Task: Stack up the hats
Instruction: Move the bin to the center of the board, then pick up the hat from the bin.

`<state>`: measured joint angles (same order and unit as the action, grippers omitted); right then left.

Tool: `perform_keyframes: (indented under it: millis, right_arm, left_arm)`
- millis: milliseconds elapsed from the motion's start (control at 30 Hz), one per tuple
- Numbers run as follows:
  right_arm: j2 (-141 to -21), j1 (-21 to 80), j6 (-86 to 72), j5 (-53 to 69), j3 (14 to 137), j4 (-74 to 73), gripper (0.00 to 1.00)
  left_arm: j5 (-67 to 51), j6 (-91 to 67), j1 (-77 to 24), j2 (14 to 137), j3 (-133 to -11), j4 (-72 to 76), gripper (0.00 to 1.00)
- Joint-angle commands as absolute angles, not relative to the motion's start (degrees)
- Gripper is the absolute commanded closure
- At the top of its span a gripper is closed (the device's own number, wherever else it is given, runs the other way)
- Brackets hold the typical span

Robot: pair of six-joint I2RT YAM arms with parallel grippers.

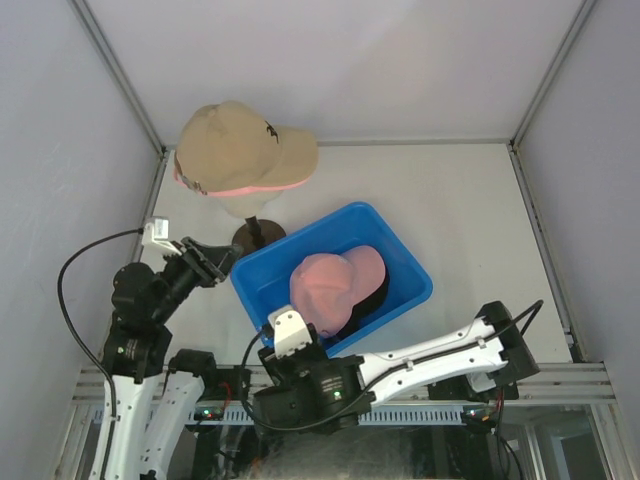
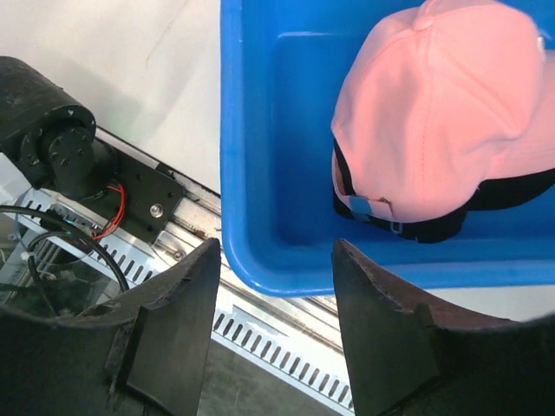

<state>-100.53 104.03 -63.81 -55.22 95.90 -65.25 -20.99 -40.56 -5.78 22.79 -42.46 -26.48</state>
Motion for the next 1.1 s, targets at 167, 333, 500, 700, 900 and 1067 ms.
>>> perform_keyframes:
  millis: [167, 333, 500, 700, 900, 1067]
  right_arm:
    - [-85.77, 100.30, -73.50, -64.84, 88.55, -74.07, 0.45]
    - [-73.32, 94.94, -67.26, -64.89, 77.86, -64.89, 0.44]
    - [-66.39, 91.23, -63.55, -64.97, 73.24, -60.91, 0.43]
    - [-63.89, 88.04, -61.06, -63.11, 70.76, -57.86, 0.43]
    - [-61.07, 86.04, -57.38, -61.38, 66.64, -53.35, 0.43]
    - [-60.40, 85.35, -57.11, -60.67, 65.86, -53.07, 0.43]
  left_arm:
    - [-6.04, -32.59, -25.52, 30.28, -46.10, -26.26, 0.51]
    - [5.02, -30.17, -37.67, 38.74, -47.60, -26.25, 0.51]
    - [9.01, -29.36, -40.90, 46.04, -48.43, -24.08, 0.50]
    - [8.87, -28.16, -42.45, 51.76, -48.82, -20.80, 0.50]
    - [5.48, -27.11, -43.45, 54.60, -48.56, -17.58, 0.49]
    - [4.51, -27.05, -44.57, 54.63, -47.16, -16.63, 0.49]
